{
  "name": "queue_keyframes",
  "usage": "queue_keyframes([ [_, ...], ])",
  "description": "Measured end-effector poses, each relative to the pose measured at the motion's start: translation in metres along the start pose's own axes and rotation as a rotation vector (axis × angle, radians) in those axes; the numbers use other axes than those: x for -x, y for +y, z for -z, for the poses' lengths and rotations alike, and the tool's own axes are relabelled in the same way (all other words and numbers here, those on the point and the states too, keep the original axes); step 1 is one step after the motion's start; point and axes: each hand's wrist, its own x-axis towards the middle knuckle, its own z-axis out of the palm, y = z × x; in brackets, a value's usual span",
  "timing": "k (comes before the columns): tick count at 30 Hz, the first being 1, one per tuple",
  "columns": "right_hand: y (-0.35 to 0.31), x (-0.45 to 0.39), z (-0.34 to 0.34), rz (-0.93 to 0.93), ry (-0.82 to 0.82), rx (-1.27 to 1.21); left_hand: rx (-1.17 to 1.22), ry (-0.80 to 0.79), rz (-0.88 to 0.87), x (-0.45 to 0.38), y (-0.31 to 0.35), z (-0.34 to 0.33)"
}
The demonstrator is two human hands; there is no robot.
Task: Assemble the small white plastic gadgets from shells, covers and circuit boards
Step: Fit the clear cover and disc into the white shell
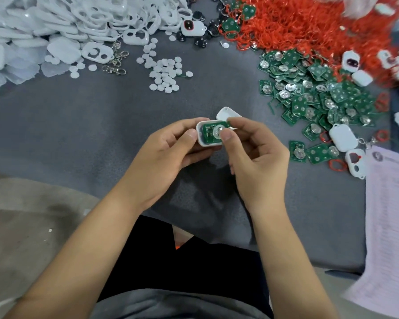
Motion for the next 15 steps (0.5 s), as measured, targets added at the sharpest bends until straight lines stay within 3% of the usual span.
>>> queue_keyframes([
  [15,-0.0042,0.0022,0.0007,0.067,0.003,0.137,-0.073,0.014,-0.044,-0.0004,-0.0023,0.0006],
])
